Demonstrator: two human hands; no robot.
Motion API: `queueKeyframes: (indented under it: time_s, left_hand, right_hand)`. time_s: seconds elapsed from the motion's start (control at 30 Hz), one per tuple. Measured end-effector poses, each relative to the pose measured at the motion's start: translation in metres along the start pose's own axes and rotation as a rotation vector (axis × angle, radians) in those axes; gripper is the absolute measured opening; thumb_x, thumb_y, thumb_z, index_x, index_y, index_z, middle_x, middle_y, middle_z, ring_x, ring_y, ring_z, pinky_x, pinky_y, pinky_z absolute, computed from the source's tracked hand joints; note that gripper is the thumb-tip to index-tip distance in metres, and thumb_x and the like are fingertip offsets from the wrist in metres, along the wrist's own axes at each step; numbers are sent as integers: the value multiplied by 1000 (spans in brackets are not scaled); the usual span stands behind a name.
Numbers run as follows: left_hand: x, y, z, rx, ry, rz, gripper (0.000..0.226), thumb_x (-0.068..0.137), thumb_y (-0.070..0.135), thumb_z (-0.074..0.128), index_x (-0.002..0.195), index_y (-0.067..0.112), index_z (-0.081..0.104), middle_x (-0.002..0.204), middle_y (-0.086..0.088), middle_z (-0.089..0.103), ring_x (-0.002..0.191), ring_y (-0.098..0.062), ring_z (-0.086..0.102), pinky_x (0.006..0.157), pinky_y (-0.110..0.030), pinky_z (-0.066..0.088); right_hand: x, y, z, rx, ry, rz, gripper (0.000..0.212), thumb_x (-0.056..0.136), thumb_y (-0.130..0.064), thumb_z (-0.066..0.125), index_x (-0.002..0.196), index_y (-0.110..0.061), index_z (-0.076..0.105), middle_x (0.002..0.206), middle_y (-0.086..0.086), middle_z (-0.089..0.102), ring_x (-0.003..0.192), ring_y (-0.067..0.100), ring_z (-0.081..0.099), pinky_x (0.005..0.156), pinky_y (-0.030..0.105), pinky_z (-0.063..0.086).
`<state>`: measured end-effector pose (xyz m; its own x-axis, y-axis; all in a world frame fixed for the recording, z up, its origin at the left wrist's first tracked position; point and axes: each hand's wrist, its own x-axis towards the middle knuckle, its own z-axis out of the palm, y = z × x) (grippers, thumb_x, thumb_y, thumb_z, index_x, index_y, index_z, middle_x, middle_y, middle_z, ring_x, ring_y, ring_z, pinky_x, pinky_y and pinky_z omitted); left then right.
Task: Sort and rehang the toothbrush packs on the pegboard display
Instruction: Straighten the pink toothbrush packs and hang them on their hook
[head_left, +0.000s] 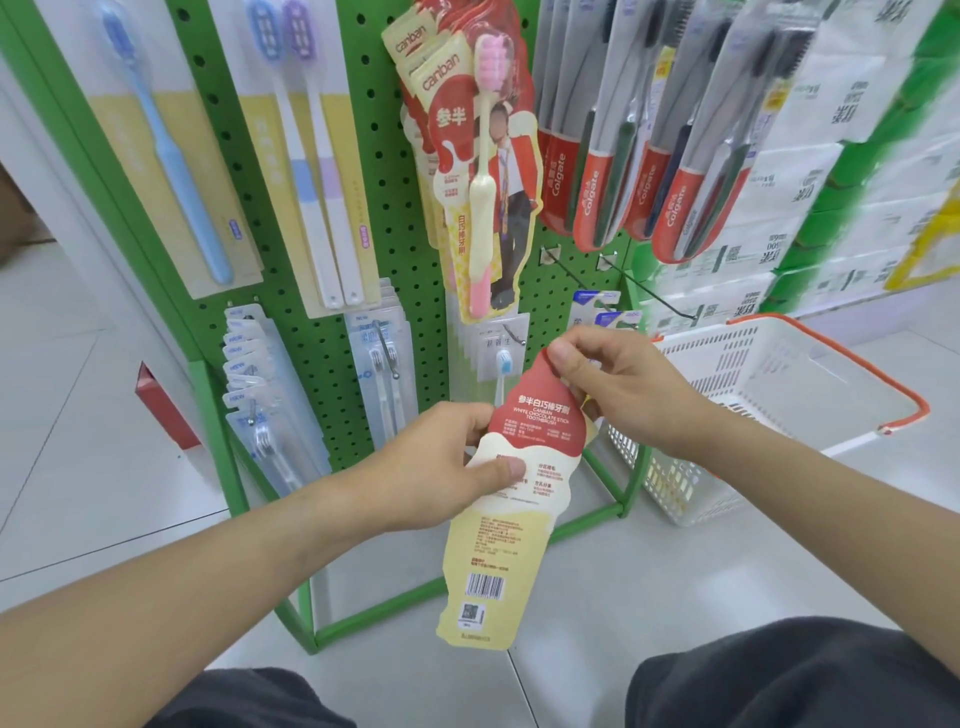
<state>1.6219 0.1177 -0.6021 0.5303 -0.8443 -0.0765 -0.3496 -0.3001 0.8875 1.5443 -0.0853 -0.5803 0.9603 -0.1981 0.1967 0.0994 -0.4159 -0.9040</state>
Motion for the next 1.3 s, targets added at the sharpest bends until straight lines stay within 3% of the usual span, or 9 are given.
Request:
queueKeyframes:
  time_s: [0.13, 0.23, 0.4, 0.5, 0.73, 0.83, 1.0, 1.2, 1.3]
  left_hand:
    - [0, 0, 0, -29, 12, -18, 16, 99, 26, 64, 105, 14, 72, 99, -3, 78, 93, -24, 75, 88, -54, 58]
    - [-3, 3, -1, -18, 31, -15, 30, 91, 38, 62, 103, 12, 72, 98, -6, 78, 93, -28, 75, 86, -57, 57]
    - [0, 4, -3, -45, 144, -3, 12, 100, 20, 61, 104, 13, 70, 98, -4, 78, 91, -23, 75, 86, -52, 59]
    - [1, 8, -7, -175, 239, -9, 13, 101, 17, 59, 106, 15, 71, 97, 0, 79, 89, -20, 76, 85, -46, 61]
    - [1, 9, -7, -275, 336, -19, 14, 99, 14, 61, 109, 13, 71, 99, -2, 79, 91, -21, 76, 83, -45, 61]
    - [0, 12, -7, -342, 389, -43, 9, 98, 13, 63, 104, 13, 69, 96, -5, 79, 88, -25, 76, 79, -51, 62]
    - [0, 12, -11, -301, 443, -57, 20, 88, 15, 77, 105, 17, 67, 99, 1, 78, 89, -18, 76, 83, -50, 61]
    - [2, 9, -13, -179, 528, -82, 25, 87, 19, 79, 105, 19, 62, 96, 6, 76, 86, -12, 75, 83, -44, 62]
    - [1, 12, -15, -130, 555, -100, 22, 93, 36, 69, 90, 15, 68, 77, 2, 76, 70, -17, 74, 62, -38, 62]
  right_hand:
    - [-3, 1, 5, 7, -56, 22, 36, 82, -36, 74, 96, -4, 63, 76, -6, 67, 66, 11, 67, 57, 26, 55]
    - [-5, 3, 4, -60, -156, 62, 62, 69, -28, 88, 109, 4, 53, 83, -3, 70, 76, 16, 76, 64, 37, 63]
    - [-5, -2, 1, 4, -86, 77, 68, 60, -19, 94, 116, -17, 56, 106, 4, 65, 78, 26, 76, 57, 45, 62]
    - [-6, -1, 1, -42, -95, 93, 76, 63, -10, 96, 124, -23, 53, 110, 5, 64, 66, 23, 71, 56, 42, 61]
    - [-7, 7, 6, -72, -285, 164, 50, 70, -9, 92, 114, -13, 68, 103, 8, 77, 86, 32, 76, 77, 55, 62]
    - [-8, 8, 6, -151, -448, 191, 46, 67, -9, 95, 106, -12, 72, 104, 2, 79, 98, 24, 76, 90, 52, 59]
    - [-11, 8, 14, -189, -595, 197, 39, 72, -11, 92, 107, -10, 74, 106, 4, 78, 98, 26, 75, 87, 58, 59]
    - [-14, 5, 11, -228, -674, 262, 45, 76, 3, 86, 109, -18, 65, 108, -6, 77, 92, 9, 76, 82, 46, 63]
    - [-15, 5, 10, -261, -699, 300, 50, 75, 6, 86, 110, -20, 62, 107, -7, 76, 86, 4, 75, 71, 31, 63]
